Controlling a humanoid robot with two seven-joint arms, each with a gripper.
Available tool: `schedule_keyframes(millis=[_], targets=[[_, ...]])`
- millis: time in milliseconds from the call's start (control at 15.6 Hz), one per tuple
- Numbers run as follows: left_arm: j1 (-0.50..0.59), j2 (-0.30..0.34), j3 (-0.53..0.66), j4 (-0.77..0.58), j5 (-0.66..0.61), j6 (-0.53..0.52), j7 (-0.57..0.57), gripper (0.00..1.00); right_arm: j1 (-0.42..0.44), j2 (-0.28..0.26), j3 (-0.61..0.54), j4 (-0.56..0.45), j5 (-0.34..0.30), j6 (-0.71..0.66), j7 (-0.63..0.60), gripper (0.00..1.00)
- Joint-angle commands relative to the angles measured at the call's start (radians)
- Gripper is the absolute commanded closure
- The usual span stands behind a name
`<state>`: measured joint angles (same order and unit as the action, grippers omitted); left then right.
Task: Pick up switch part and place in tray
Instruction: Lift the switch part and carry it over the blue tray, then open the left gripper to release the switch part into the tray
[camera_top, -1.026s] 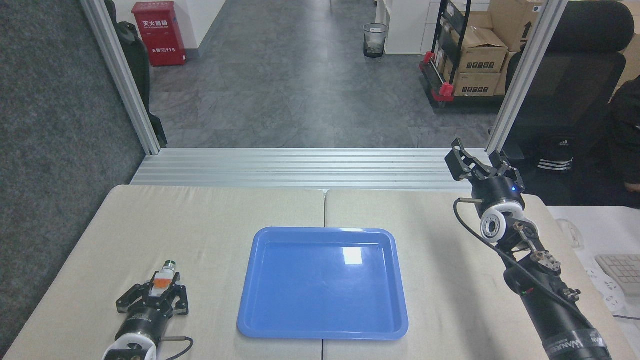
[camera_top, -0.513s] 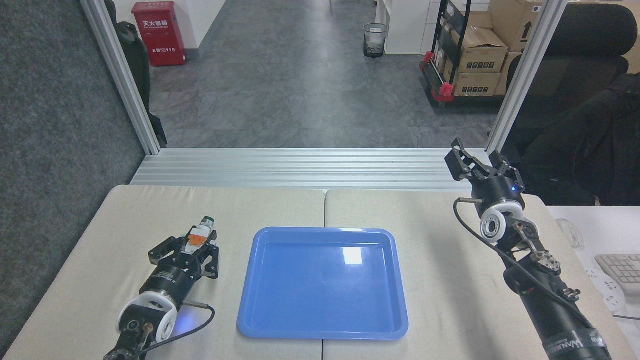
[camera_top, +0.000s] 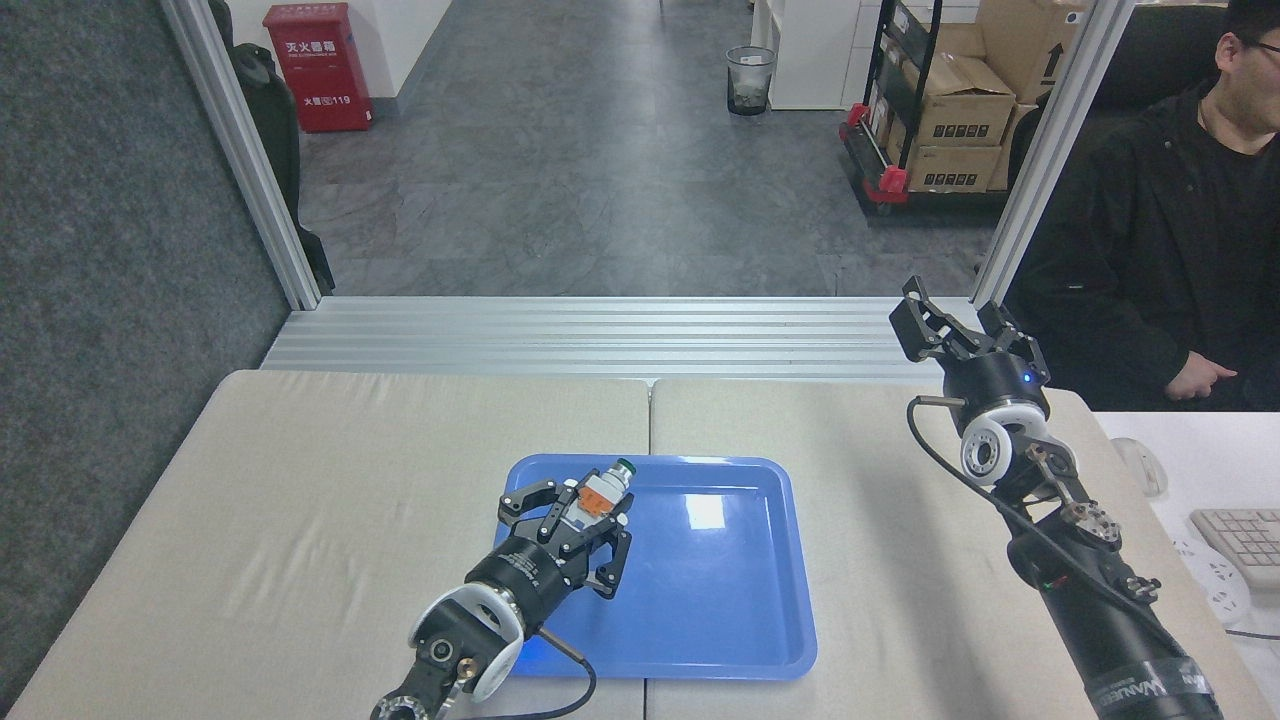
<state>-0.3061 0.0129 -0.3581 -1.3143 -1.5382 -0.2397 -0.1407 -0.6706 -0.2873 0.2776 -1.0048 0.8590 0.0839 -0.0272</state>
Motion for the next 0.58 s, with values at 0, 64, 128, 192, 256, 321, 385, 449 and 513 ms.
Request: schedule_keyframes(millis=[0,64,128,192,256,321,385,449,513], targets=[[-0.033,-0.146,-0.277,0.184,-0.080,0.003,0.003,1.00,-0.001,-0.001,0.000,0.000,0.000,0.000,0.000,0.01],[-0.034,-0.142,-0.274,0.182,-0.079,0.004,0.003,1.00,0.000,-0.001,0.000,0.000,0.000,0.000,0.000,0.01],[-0.040,-0.143,-0.272,0.185,-0.079,0.005,0.001,1.00,0.000,0.000,0.000,0.000,0.000,0.000,0.000,0.01],[-0.054,-0.143,-0.271,0.185,-0.077,0.011,-0.003,1.00,0.000,-0.001,0.000,0.000,0.000,0.000,0.000,0.01],[-0.059,-0.143,-0.269,0.179,-0.070,0.013,-0.004,0.97,0.000,-0.001,0.000,0.000,0.000,0.000,0.000,0.01],[-0.060,-0.140,-0.268,0.179,-0.059,0.016,-0.005,0.84,0.000,-0.001,0.000,0.000,0.000,0.000,0.000,0.01],[-0.060,-0.139,-0.256,0.179,-0.056,0.023,-0.005,0.59,0.000,0.000,0.000,0.000,0.000,0.000,0.000,0.01],[-0.056,-0.137,-0.236,0.179,-0.054,0.030,-0.007,0.40,0.000,-0.001,0.000,0.000,0.000,0.000,0.000,0.01],[-0.051,-0.137,-0.222,0.179,-0.054,0.033,-0.007,0.23,0.000,0.000,0.000,0.002,0.000,0.000,0.000,0.01]])
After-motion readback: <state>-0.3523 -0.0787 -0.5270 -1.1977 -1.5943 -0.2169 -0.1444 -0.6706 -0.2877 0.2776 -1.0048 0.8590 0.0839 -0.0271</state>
